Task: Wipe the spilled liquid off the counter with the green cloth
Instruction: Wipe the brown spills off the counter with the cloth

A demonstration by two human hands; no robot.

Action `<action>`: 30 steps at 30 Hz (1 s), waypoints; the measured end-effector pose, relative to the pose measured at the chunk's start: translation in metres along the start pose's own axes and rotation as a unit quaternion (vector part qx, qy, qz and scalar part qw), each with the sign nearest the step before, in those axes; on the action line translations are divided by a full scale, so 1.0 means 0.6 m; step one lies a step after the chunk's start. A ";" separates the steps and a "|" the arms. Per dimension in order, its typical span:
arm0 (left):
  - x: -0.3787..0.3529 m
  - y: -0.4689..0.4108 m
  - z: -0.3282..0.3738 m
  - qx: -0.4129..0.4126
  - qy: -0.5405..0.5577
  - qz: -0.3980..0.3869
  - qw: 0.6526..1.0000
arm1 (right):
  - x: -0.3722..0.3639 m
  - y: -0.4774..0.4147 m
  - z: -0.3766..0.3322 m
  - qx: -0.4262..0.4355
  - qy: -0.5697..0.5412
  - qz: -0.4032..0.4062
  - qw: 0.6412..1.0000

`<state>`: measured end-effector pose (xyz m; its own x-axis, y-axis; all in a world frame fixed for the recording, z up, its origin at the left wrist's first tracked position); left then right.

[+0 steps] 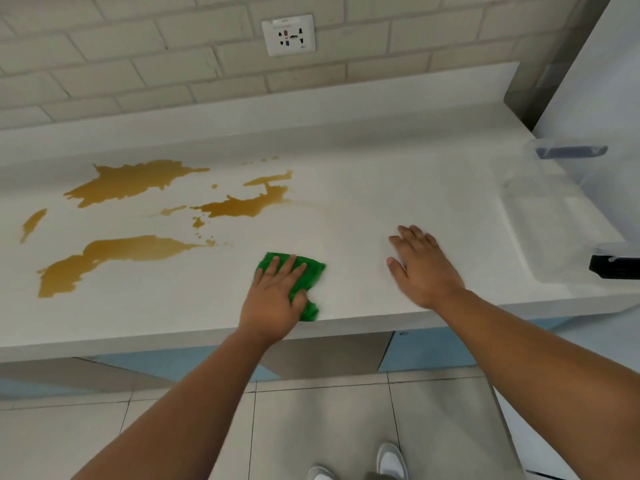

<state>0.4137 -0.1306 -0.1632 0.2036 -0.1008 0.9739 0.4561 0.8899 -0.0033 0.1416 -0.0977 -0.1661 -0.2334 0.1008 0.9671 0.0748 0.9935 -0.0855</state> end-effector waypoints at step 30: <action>-0.021 -0.139 0.066 0.158 -0.044 -0.011 0.986 | 0.023 0.004 0.052 0.006 -0.049 -0.014 0.999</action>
<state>0.3387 -0.1861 -0.1665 0.1146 -0.0942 0.9889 0.1647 0.9835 0.0746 0.1080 -0.0921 -0.1602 -0.3286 0.0779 0.9412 0.0554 0.9965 -0.0631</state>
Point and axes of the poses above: each hand's wrist, its own y-axis away from the middle knuckle, its own x-axis out of the back of the hand, z = x × y, the point moved 10 cm from there along -y, towards the middle knuckle, and after that the axes turned 6 degrees about z, right-handed, at the moved point
